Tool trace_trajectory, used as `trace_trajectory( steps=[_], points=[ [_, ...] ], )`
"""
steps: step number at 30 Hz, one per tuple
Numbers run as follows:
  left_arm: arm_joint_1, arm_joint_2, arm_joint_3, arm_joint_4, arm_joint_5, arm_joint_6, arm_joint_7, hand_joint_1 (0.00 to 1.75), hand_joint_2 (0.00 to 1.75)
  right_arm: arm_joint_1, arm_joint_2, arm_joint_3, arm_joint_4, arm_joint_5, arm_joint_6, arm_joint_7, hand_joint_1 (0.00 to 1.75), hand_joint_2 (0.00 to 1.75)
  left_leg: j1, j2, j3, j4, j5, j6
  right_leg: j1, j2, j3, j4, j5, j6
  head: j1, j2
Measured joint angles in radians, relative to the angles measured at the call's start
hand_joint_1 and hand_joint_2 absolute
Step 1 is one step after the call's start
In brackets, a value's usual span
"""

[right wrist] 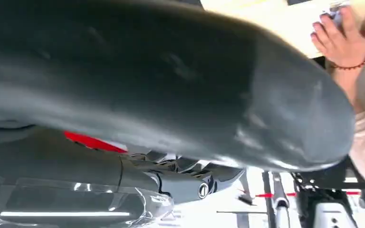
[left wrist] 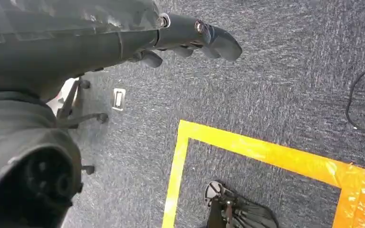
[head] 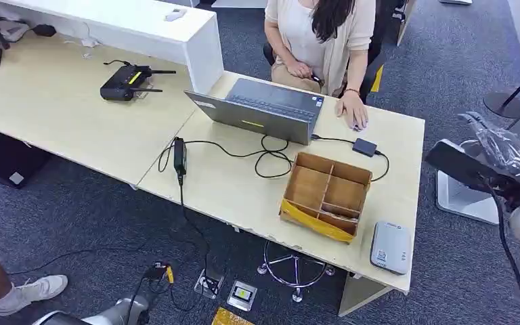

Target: Pass the card to the sensor for recognition and then transmit it.

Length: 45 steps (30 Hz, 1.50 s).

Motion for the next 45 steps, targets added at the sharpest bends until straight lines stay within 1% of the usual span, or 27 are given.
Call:
trace_trajectory(
  steps=[7,10,19,24,25,26,29,32,34,37,39,41,42,45],
  points=[
    [0.003,0.003,0.0,0.0,0.021,0.001,-0.004,0.0,0.0,0.007,-0.048,-0.032,-0.013,-0.055,0.029,-0.024,0.0,0.0,0.0,0.0,0.0,0.0,0.0,0.0,0.0,0.001,0.0,0.0,0.0,0.0,0.0,0.0],
    [0.011,0.005,0.001,0.0,0.031,0.003,-0.005,0.0,0.0,0.013,-0.063,-0.051,-0.024,-0.078,0.034,-0.023,0.0,0.0,0.0,0.0,0.0,0.0,0.0,0.0,0.0,0.0,0.0,0.0,0.0,0.0,0.0,0.0],
    [0.018,0.007,0.001,0.0,0.041,0.014,-0.003,0.0,0.0,0.046,-0.103,-0.068,-0.073,-0.105,0.029,-0.023,0.0,0.0,0.0,0.0,0.0,0.0,0.0,0.0,0.0,0.0,0.0,0.0,0.0,0.0,0.0,0.0],
    [0.018,0.011,0.001,0.0,0.043,0.019,-0.001,0.0,0.0,0.061,-0.121,-0.069,-0.103,-0.132,0.028,-0.009,0.0,0.0,0.0,0.0,0.0,0.0,0.0,0.0,0.0,0.0,0.0,0.0,0.0,0.0,0.0,0.0],
    [0.018,0.011,0.001,0.0,0.044,0.019,-0.001,0.0,0.0,0.064,-0.123,-0.069,-0.108,-0.133,0.026,0.0,0.0,1.75,0.0,0.0,0.0,0.0,0.0,0.0,0.0,0.0,0.0,0.0,0.0,0.0,0.0,0.0],
    [0.018,0.011,0.001,0.0,0.046,0.02,-0.001,0.0,0.0,0.071,-0.127,-0.069,-0.117,-0.133,0.023,0.023,0.0,1.75,0.0,0.0,0.0,0.0,0.0,0.0,0.0,0.0,0.0,0.0,0.0,0.0,0.0,0.0],
    [0.019,0.011,0.001,0.0,0.052,0.024,0.0,0.0,0.0,0.113,-0.146,-0.069,-0.181,-0.121,0.012,0.131,0.0,1.75,0.0,0.0,0.0,0.0,0.0,0.0,0.0,-0.001,0.0,0.0,0.0,0.0,0.0,0.0],
    [0.019,0.011,0.001,0.0,0.056,0.025,0.002,0.0,0.0,0.162,-0.164,-0.069,-0.251,-0.114,0.014,0.202,0.0,1.75,0.0,0.0,0.0,0.0,0.0,0.0,0.0,0.0,0.0,0.0,0.0,0.0,0.0,0.0],
    [0.019,0.011,0.001,0.0,0.061,0.026,0.006,0.0,0.0,0.201,-0.178,-0.069,-0.306,-0.115,0.011,0.239,0.0,1.75,0.0,0.0,0.0,0.0,0.0,0.0,0.0,0.0,0.0,0.0,0.0,0.0,0.0,0.0],
    [0.019,0.011,0.001,0.0,0.064,0.034,0.008,0.0,0.0,0.266,-0.194,-0.069,-0.382,-0.089,-0.01,0.287,0.0,1.75,0.0,0.0,0.0,0.0,0.0,0.0,0.0,-0.001,0.0,0.0,0.0,0.0,0.0,0.0],
    [0.02,0.011,0.001,0.0,0.068,0.035,0.011,0.0,0.0,0.313,-0.21,-0.069,-0.464,-0.045,-0.029,0.329,0.0,1.75,0.0,0.0,0.0,0.0,0.0,0.0,0.0,-0.001,0.0,0.0,0.0,0.0,0.0,0.0],
    [0.02,0.011,0.001,0.0,0.072,0.038,0.015,0.0,0.0,0.355,-0.217,-0.072,-0.516,-0.014,-0.03,0.353,0.0,1.75,0.0,0.0,0.0,0.0,0.0,0.0,0.0,-0.001,0.0,0.0,0.0,0.0,0.0,0.0],
    [0.02,0.011,0.001,0.0,0.074,0.04,0.018,0.0,0.0,0.379,-0.223,-0.077,-0.563,0.014,-0.028,0.373,0.0,1.75,0.0,0.0,0.0,0.0,0.0,0.0,0.0,0.0,0.0,0.0,0.0,0.0,0.0,0.0],
    [0.02,0.011,0.001,0.0,0.077,0.043,0.018,0.0,0.0,0.446,-0.235,-0.098,-0.663,0.056,-0.024,0.405,0.0,1.75,0.0,0.0,0.0,0.0,0.0,0.0,0.0,-0.001,0.0,0.0,0.0,0.0,0.0,0.0]
  ],
)
